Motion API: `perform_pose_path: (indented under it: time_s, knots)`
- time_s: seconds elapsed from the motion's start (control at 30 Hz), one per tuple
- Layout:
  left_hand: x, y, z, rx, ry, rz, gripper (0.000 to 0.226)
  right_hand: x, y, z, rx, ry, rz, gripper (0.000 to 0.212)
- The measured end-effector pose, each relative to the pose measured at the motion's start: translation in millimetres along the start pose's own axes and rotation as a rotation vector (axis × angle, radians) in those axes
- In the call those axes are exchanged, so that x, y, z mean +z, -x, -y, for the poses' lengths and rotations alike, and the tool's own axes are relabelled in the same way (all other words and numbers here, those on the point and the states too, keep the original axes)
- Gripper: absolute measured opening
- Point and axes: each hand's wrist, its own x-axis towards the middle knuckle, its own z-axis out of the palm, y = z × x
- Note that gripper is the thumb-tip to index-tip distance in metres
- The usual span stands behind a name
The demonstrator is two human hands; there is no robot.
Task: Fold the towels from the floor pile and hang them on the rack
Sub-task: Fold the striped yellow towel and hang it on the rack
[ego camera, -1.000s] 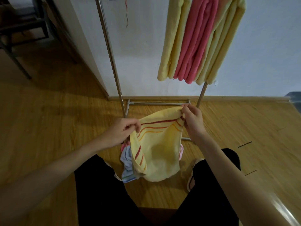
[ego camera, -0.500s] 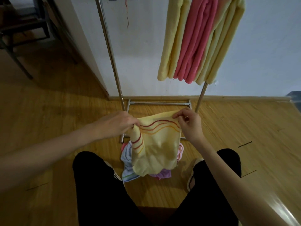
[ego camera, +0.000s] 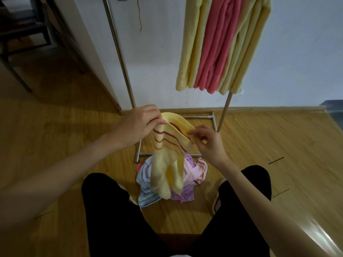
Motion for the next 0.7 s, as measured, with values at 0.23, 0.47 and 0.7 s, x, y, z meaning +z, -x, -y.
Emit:
perform_pose_path:
  time_s: [0.23, 0.47, 0.7]
  knots:
    - [-2, -2, -6, -0.019, -0.020, -0.058, 0.033, 4, 6, 15, -0.014, -0.083, 0.219, 0.047]
    - [-1, 0, -4, -0.063, -0.077, -0.098, 0.024, 14, 14, 18, -0.035, -0.154, 0.291, 0.042]
    - [-2, 1, -1, -0.090, -0.078, -0.114, 0.024, 26, 11, 7, -0.116, -0.041, 0.207, 0.013]
